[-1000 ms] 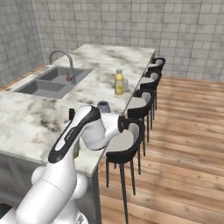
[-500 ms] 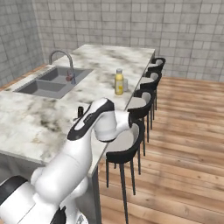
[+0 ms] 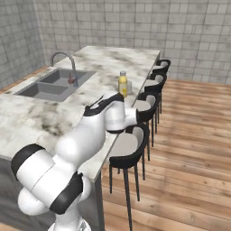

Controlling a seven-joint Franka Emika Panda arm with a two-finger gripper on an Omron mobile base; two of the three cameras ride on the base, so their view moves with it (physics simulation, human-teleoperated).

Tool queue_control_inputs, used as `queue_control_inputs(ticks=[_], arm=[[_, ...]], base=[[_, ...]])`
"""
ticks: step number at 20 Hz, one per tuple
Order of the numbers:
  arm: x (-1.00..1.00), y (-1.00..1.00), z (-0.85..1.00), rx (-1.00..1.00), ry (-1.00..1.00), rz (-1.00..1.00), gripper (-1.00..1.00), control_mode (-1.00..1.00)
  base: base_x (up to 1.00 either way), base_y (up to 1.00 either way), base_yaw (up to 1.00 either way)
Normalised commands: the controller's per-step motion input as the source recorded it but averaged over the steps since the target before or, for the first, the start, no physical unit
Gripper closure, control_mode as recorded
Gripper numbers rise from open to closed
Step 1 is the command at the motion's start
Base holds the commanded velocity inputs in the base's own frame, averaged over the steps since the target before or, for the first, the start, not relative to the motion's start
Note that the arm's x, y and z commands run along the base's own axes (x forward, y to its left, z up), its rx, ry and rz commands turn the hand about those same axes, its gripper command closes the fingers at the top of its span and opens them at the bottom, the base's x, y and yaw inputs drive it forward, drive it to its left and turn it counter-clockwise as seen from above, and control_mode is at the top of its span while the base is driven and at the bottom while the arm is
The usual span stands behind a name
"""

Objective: There is a wine glass and glass cup on the dining counter. Place the wine bottle next to the wine glass and the juice bottle next to the glass cup.

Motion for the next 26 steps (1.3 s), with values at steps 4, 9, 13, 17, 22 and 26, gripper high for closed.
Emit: queue_control_inputs(ticks=[4, 9, 13, 17, 22, 26], arm=[[0.54, 0.04, -0.18, 0.0, 0.0, 0.04, 1.0, -1.0], [0.45, 0.0, -0.19, -0.01, -0.01, 0.02, 1.0, -1.0], [0.41, 0.0, -0.17, 0.0, -0.06, 0.0, 1.0, -1.0], [0.36, 0.0, -0.15, 0.0, -0.08, 0.0, 1.0, -1.0], [0.29, 0.02, -0.13, -0.01, -0.14, 0.0, 1.0, -1.0], [0.26, 0.02, -0.12, -0.04, -0.15, 0.0, 1.0, -1.0]], base=[[0.0, 0.0, 0.0], [0.0, 0.0, 0.0], [0.0, 0.0, 0.0], [0.0, 0.0, 0.0], [0.0, 0.0, 0.0], [0.0, 0.0, 0.0]])
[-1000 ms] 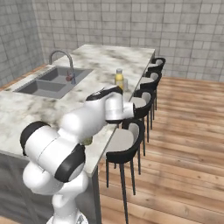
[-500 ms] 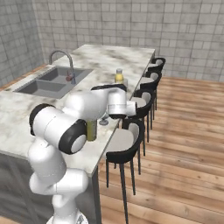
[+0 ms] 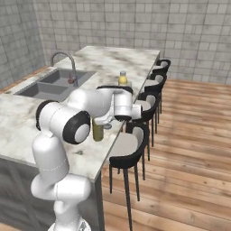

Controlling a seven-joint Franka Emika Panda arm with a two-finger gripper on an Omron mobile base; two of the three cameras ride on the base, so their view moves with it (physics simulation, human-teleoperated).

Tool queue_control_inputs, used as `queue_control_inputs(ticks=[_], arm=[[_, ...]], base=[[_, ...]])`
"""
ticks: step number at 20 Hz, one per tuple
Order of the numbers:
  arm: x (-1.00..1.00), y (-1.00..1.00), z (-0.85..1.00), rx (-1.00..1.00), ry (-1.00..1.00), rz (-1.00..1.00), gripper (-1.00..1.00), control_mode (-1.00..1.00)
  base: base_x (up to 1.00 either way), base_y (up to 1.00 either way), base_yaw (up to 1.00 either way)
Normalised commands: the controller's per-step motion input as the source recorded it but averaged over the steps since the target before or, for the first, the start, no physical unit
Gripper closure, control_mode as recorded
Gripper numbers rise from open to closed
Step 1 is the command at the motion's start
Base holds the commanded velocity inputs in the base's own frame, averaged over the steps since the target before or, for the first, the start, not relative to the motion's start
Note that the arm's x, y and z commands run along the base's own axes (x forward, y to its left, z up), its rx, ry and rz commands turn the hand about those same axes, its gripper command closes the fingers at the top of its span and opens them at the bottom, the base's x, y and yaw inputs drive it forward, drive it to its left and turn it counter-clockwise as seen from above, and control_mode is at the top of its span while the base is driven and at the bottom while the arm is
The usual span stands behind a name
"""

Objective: There is a wine glass and glass cup on the dining counter. Place the wine bottle next to the wine glass and the juice bottle next to the glass cup.

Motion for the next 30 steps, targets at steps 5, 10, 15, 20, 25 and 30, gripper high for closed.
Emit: queue_control_inputs(ticks=[5, 10, 15, 20, 25, 30], arm=[[0.24, 0.0, -0.12, -0.07, -0.07, 0.0, 1.0, -1.0], [0.25, 0.01, -0.14, -0.03, -0.01, 0.0, 1.0, -1.0], [0.21, 0.0, -0.14, 0.0, -0.03, 0.0, 1.0, -1.0], [0.05, 0.01, -0.19, -0.01, -0.07, 0.0, 1.0, -1.0], [0.0, 0.11, -0.37, -0.03, -0.04, 0.01, 1.0, -1.0], [-0.01, 0.14, -0.46, -0.06, -0.07, 0.02, 1.0, -1.0]], base=[[0.0, 0.0, 0.0], [0.0, 0.0, 0.0], [0.0, 0.0, 0.0], [0.0, 0.0, 0.0], [0.0, 0.0, 0.0], [0.0, 0.0, 0.0]])
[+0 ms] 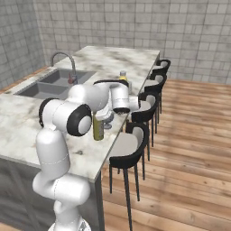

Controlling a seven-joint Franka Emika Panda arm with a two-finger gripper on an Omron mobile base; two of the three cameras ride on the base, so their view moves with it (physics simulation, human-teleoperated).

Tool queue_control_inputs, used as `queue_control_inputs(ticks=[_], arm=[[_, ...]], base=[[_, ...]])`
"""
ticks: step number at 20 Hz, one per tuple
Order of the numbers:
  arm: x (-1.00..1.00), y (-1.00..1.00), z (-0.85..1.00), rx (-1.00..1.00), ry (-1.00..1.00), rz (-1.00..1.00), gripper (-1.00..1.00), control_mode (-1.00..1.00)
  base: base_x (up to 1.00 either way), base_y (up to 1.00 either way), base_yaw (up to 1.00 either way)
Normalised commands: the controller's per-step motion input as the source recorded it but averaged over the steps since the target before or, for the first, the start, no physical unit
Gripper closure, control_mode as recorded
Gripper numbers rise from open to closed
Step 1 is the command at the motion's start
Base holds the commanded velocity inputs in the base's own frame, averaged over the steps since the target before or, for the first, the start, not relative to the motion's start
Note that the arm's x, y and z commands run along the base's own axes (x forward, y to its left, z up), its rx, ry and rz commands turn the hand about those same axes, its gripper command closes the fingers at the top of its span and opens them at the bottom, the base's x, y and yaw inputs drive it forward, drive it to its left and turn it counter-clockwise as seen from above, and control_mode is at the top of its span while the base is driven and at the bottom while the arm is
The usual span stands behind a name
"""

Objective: There is a wine glass and glass cup on the dining counter. Place the wine bottle next to the wine glass and the juice bottle next to the glass cup.

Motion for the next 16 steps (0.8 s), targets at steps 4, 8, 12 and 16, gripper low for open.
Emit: queue_control_inputs(ticks=[4, 8, 12, 16], arm=[[0.0, 0.09, -0.47, -0.03, -0.07, 0.01, 1.0, -1.0], [-0.01, 0.05, -0.47, -0.01, -0.06, 0.0, 1.0, -1.0], [-0.03, 0.0, -0.43, 0.0, -0.04, 0.0, -1.0, -1.0], [-0.04, 0.0, -0.35, 0.0, -0.08, 0.0, -1.0, -1.0]], base=[[0.0, 0.0, 0.0], [0.0, 0.0, 0.0], [0.0, 0.0, 0.0], [0.0, 0.0, 0.0]])
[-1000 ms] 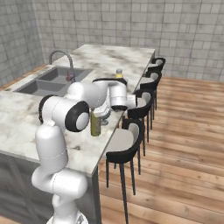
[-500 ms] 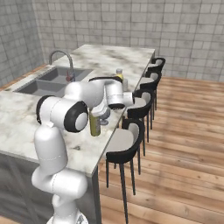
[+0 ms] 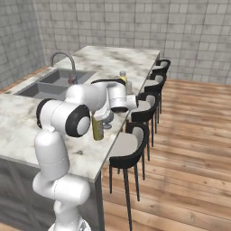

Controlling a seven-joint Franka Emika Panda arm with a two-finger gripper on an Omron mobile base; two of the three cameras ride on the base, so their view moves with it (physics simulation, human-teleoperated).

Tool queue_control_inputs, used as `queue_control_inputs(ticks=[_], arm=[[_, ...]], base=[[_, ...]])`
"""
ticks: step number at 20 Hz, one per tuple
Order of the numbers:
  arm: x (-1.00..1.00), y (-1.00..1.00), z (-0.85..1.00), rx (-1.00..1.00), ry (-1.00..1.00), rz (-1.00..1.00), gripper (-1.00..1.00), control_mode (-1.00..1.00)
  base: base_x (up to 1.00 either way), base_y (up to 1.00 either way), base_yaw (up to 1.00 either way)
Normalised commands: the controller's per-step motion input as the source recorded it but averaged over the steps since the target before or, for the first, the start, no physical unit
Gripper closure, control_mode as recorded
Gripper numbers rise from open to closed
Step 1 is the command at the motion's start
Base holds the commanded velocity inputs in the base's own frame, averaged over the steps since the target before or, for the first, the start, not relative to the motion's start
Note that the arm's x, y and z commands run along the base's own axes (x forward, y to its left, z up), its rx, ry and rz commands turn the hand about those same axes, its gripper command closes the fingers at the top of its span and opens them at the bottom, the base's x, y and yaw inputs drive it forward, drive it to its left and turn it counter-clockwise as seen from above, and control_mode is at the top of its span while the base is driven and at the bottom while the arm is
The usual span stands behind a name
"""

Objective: There is a wine glass and glass cup on the dining counter. Place the wine bottle next to the wine glass and the juice bottle next to the glass cup.

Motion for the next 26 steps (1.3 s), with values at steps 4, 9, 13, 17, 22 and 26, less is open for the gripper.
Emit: queue_control_inputs(ticks=[4, 9, 13, 17, 22, 26], arm=[[0.0, -0.01, -0.19, 0.0, -0.07, 0.0, -1.0, -1.0], [0.0, -0.03, -0.07, 0.0, -0.04, 0.0, -1.0, -1.0], [-0.01, -0.12, -0.02, 0.0, 0.0, 0.0, -1.0, -1.0], [-0.05, -0.16, -0.03, 0.0, 0.02, 0.0, -1.0, -1.0], [-0.19, -0.03, -0.01, 0.05, 0.11, 0.0, -1.0, -1.0], [-0.21, 0.01, 0.0, 0.1, 0.17, -0.04, -1.0, -1.0]], base=[[0.0, 0.0, 0.0], [0.0, 0.0, 0.0], [0.0, 0.0, 0.0], [0.0, 0.0, 0.0], [0.0, 0.0, 0.0], [0.0, 0.0, 0.0]])
